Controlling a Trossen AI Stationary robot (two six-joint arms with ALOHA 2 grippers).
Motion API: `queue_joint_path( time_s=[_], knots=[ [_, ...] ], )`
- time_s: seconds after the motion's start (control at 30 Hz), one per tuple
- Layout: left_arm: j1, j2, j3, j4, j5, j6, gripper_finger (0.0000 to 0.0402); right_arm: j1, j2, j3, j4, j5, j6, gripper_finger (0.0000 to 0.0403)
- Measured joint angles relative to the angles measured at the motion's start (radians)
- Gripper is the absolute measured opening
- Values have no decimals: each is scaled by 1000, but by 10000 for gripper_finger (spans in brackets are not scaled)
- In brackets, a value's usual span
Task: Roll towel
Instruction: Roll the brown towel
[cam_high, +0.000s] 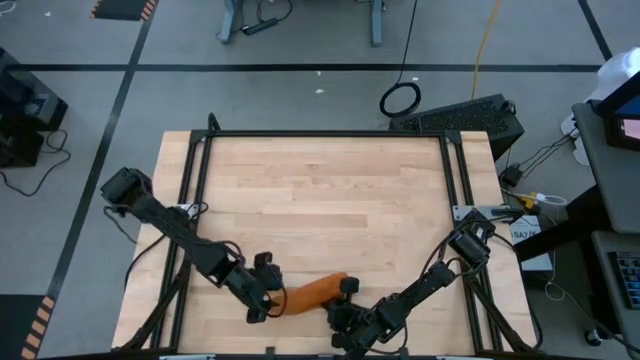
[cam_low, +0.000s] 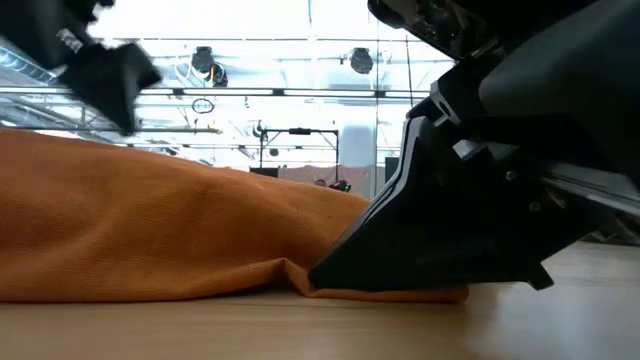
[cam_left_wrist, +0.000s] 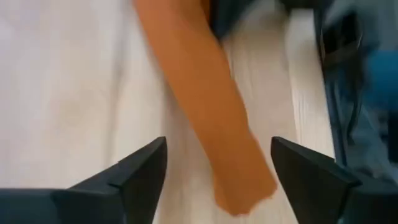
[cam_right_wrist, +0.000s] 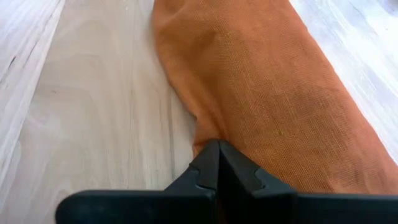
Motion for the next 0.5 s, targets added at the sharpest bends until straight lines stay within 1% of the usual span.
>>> queue_joint_path(
  time_s=[0.1, 0.17, 0.2, 0.3, 0.4, 0.5],
  knots=[
    [-17, -41, 1, 17, -149, 9, 301, 0, 0, -1, 0, -1, -2, 0],
    [-34, -28, 1, 43, -237, 36, 303, 0, 0, -1, 0, 0, -1, 0],
    [-42, -8, 1, 72, -263, 53, 304, 0, 0, -1, 1, 2, -1, 0],
    [-77, 65, 0, 176, -280, 106, 304, 1, 1, -2, 5, 11, -6, 0],
    [-122, 129, 0, 303, -362, 107, 304, 1, 1, -2, 5, 11, -7, 0],
    [-167, 184, 0, 319, -440, 106, 304, 1, 1, -3, 6, 11, -7, 0]
  ],
)
